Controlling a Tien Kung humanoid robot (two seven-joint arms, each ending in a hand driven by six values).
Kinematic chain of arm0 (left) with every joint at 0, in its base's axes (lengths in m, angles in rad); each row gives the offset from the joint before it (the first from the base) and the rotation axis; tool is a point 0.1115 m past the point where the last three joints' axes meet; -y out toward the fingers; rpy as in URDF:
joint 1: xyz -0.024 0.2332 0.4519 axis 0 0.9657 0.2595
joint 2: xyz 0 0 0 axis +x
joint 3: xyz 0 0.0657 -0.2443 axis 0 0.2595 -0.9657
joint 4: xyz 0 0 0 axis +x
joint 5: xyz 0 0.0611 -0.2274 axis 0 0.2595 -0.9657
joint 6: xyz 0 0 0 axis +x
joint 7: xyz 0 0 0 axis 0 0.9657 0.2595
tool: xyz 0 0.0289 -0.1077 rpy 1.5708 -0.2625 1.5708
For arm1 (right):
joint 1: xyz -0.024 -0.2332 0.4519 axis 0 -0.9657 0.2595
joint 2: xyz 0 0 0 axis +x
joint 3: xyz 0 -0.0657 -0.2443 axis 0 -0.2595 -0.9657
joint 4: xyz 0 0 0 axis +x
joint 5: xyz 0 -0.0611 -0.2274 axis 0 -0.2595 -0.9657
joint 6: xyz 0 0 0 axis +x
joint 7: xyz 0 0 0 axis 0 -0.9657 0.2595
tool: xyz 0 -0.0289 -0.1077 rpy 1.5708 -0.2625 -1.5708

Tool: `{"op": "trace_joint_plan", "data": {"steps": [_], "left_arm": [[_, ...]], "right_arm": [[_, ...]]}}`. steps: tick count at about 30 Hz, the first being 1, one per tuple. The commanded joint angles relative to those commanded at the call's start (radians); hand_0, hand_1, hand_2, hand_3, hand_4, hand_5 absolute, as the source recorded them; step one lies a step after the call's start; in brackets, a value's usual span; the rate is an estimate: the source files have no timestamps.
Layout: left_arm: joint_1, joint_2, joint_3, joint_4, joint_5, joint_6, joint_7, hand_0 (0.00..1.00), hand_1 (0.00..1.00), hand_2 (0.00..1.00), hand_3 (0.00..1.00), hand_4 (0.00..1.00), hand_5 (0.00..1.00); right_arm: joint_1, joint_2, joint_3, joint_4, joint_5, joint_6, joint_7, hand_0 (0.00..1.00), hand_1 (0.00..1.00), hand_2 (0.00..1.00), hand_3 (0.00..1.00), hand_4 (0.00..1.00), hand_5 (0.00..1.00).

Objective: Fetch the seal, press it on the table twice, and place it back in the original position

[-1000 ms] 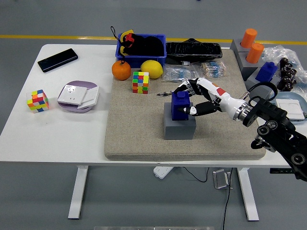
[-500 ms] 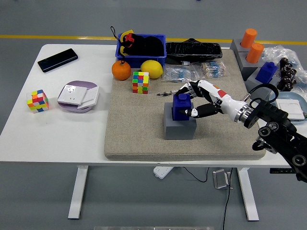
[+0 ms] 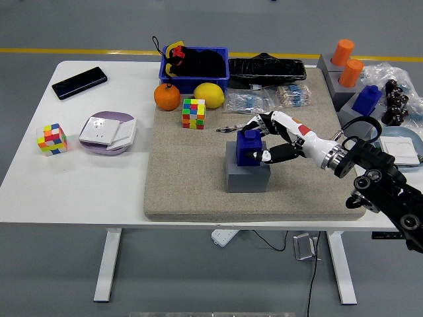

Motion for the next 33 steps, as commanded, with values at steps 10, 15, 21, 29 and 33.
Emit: {"op": "trace_joint_plan", "data": {"steps": [10, 15, 21, 29, 33], "left_arm": [[0.000, -0.002, 0.000, 0.000, 0.000, -0.001, 0.000, 0.723, 0.696, 0.682, 0.751, 0.698, 0.250], [0.001, -0.002, 0.000, 0.000, -0.001, -0.001, 0.000, 0.724, 0.696, 0.682, 0.751, 0.698, 0.250], [0.000, -0.003, 0.000, 0.000, -0.001, -0.002, 0.000, 0.724, 0.695, 0.682, 0.750, 0.698, 0.250], [-0.001, -0.003, 0.000, 0.001, -0.001, -0.002, 0.001, 0.724, 0.696, 0.682, 0.750, 0.698, 0.250], [-0.001, -0.003, 0.000, 0.001, -0.003, -0.003, 0.000, 0.724, 0.695, 0.682, 0.750, 0.699, 0.250]], "right_arm": [[0.000, 0.001, 0.003, 0.000, -0.011, -0.003, 0.007, 0.720, 0.726, 0.702, 0.776, 0.998, 0.002], [0.000, 0.000, 0.003, 0.000, -0.007, 0.003, 0.008, 0.781, 0.791, 0.790, 0.834, 0.998, 0.045], [-0.001, 0.001, 0.011, 0.002, -0.002, 0.015, 0.004, 0.904, 0.889, 0.898, 0.907, 0.998, 0.275], [-0.008, -0.010, 0.036, -0.002, 0.004, 0.042, -0.007, 0.933, 0.920, 0.925, 0.937, 0.998, 0.367], [-0.020, -0.024, 0.061, -0.003, 0.008, 0.051, -0.010, 0.981, 0.970, 0.980, 0.997, 0.998, 0.495]]}}
